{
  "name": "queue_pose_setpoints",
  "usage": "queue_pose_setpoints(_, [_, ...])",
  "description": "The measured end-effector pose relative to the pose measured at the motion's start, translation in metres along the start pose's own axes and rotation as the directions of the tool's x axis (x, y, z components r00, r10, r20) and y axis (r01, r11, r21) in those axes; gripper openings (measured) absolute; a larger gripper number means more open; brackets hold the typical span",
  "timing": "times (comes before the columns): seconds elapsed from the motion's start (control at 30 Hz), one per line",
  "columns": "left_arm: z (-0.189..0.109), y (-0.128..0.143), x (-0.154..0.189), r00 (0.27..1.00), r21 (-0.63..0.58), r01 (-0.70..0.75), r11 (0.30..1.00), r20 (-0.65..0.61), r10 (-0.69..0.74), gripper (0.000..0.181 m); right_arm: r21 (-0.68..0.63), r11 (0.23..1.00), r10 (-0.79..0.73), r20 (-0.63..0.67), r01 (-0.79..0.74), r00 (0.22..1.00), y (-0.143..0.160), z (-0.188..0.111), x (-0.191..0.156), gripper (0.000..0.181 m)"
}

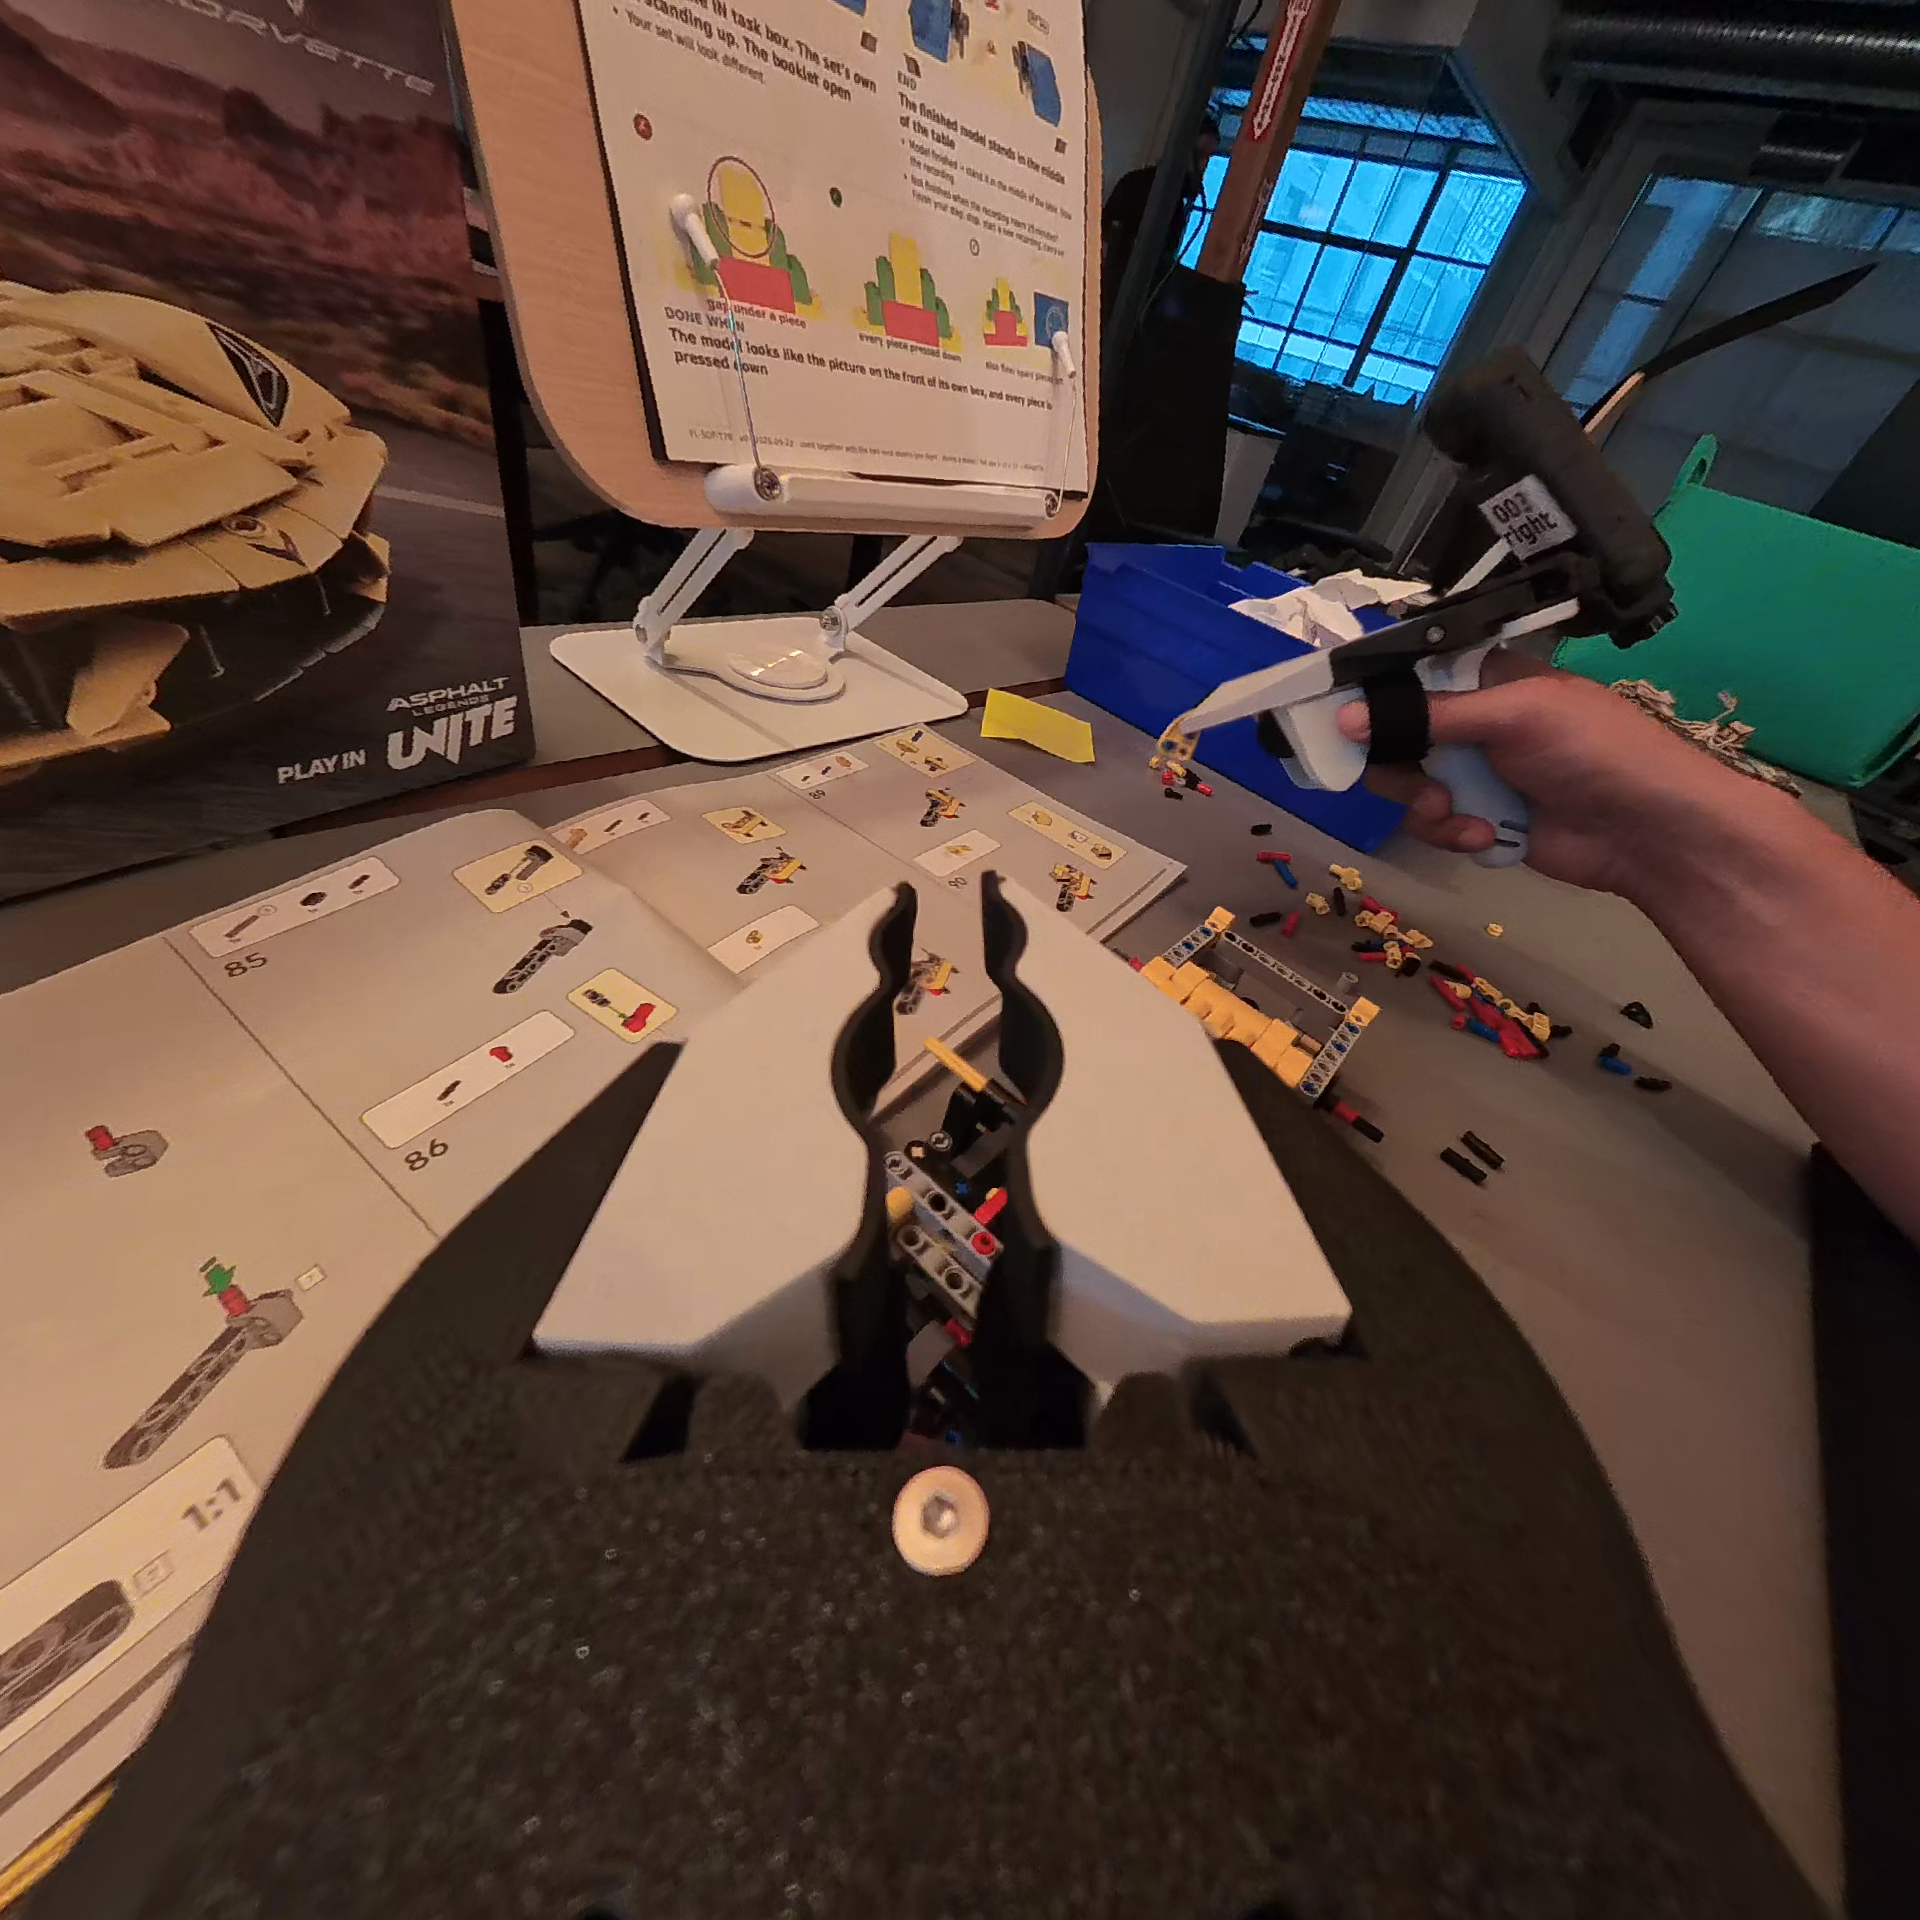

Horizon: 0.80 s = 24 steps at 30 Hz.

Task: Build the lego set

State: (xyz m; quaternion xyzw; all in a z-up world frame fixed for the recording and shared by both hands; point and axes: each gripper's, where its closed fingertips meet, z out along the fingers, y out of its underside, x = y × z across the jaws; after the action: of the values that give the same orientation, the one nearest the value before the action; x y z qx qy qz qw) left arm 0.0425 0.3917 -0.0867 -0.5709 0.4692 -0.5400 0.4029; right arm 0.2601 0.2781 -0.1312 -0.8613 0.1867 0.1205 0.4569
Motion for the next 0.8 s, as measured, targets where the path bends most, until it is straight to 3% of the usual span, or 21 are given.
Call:
queue_pose_setpoints(0.17, [0.002,-0.003,0.021,0.997,0.018,-0.055,0.998,-0.058,0.056,0.012,0.027,0.999,-0.046,0.090,0.044,0.995,-0.005,-0.007,-0.033,0.007])
queue_pose_setpoints(0.27, [0.005,-0.002,0.047,0.982,0.024,-0.145,0.989,-0.119,0.146,0.018,0.055,0.998,-0.049,0.359,0.031,0.932,-0.008,-0.013,-0.092,0.008])
queue_pose_setpoints(0.4, [0.008,0.002,0.072,0.907,0.041,-0.412,0.910,-0.080,0.415,0.021,0.005,0.999,0.029,0.668,-0.044,0.744,-0.004,-0.017,-0.169,0.007])
queue_pose_setpoints(0.57, [0.009,0.008,0.088,0.826,0.025,-0.561,0.828,-0.053,0.561,0.031,-0.089,0.995,0.103,0.779,-0.053,0.619,0.011,-0.013,-0.216,0.007])
queue_pose_setpoints(0.8, [0.005,-0.005,0.087,0.807,0.070,-0.591,0.804,0.032,0.590,0.031,-0.152,0.986,0.165,0.817,-0.069,0.553,0.021,-0.005,-0.238,0.007])
